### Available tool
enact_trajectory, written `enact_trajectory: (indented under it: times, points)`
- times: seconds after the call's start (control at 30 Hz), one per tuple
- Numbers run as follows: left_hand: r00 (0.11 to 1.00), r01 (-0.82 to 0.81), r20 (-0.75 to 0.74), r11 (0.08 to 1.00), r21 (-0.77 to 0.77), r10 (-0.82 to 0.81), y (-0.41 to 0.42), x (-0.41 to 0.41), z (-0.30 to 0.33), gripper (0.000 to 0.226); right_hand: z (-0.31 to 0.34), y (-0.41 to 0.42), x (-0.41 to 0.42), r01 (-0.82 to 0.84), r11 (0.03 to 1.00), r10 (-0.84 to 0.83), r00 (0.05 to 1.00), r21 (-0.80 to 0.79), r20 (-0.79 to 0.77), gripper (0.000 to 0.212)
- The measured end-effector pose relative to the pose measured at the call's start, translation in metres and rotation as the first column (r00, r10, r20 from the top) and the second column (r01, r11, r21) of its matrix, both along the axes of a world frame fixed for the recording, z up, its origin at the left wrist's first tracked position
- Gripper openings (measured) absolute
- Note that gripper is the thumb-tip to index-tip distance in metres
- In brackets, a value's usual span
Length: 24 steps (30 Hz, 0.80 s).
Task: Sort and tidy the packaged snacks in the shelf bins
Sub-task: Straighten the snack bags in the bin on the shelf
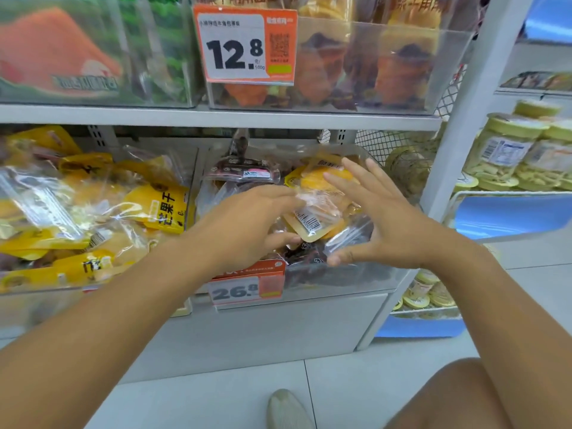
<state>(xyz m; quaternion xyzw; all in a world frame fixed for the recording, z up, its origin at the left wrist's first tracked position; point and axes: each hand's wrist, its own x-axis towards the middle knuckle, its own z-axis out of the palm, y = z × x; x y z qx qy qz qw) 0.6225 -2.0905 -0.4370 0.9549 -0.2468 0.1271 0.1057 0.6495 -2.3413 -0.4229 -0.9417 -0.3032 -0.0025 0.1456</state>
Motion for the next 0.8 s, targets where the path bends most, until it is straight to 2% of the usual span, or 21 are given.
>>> enact_trajectory:
  times: [0.2, 0.27, 0.33, 0.47, 0.53, 0.6, 0.63, 0.7, 0.73, 0.8]
  points:
    - [0.999, -0.015, 0.032, 0.996, 0.086, 0.012, 0.0, -0.013, -0.005, 0.044, -0.025, 0.034, 0.001, 0.04, 0.999, -0.035, 0.984, -0.027, 0.174, 0.088]
    - [0.999, -0.031, 0.019, 0.99, 0.14, 0.029, 0.002, -0.01, -0.005, 0.041, -0.029, 0.049, 0.002, 0.092, 0.987, -0.069, 0.984, -0.134, 0.165, 0.087]
    - [0.999, -0.027, -0.022, 0.993, 0.117, 0.029, 0.005, -0.007, -0.003, 0.039, -0.029, 0.059, 0.002, 0.12, 0.974, -0.097, 0.987, -0.193, 0.127, 0.087]
    - [0.999, -0.03, -0.034, 0.994, 0.103, 0.034, 0.014, -0.016, 0.011, 0.04, -0.011, 0.051, -0.011, 0.131, 0.976, -0.119, 0.99, -0.174, 0.081, 0.073]
    - [0.999, -0.044, -0.011, 0.996, 0.08, 0.045, 0.026, -0.028, 0.021, 0.045, 0.003, 0.045, -0.022, 0.157, 0.98, -0.141, 0.981, -0.123, 0.134, 0.065]
    - [0.998, -0.051, 0.037, 0.999, 0.007, 0.051, 0.046, -0.043, 0.028, 0.043, 0.014, 0.054, -0.035, 0.164, 0.986, -0.159, 0.956, 0.0, 0.248, 0.055]
    - [0.994, -0.068, 0.078, 0.997, -0.042, 0.071, 0.06, -0.05, 0.03, 0.039, 0.019, 0.066, -0.042, 0.12, 0.987, -0.147, 0.936, 0.103, 0.321, 0.05]
    - [0.967, -0.161, 0.175, 0.976, -0.147, 0.186, 0.097, -0.065, 0.029, 0.03, 0.023, 0.102, -0.056, -0.082, 0.947, -0.058, 0.908, 0.312, 0.415, 0.039]
    - [0.94, -0.228, 0.209, 0.952, -0.202, 0.27, 0.119, -0.071, 0.027, 0.028, 0.021, 0.124, -0.062, -0.186, 0.914, 0.011, 0.9, 0.361, 0.435, 0.035]
    - [0.879, -0.362, 0.215, 0.889, -0.281, 0.426, 0.166, -0.084, 0.017, 0.039, 0.015, 0.173, -0.066, -0.304, 0.886, 0.152, 0.904, 0.349, 0.401, 0.037]
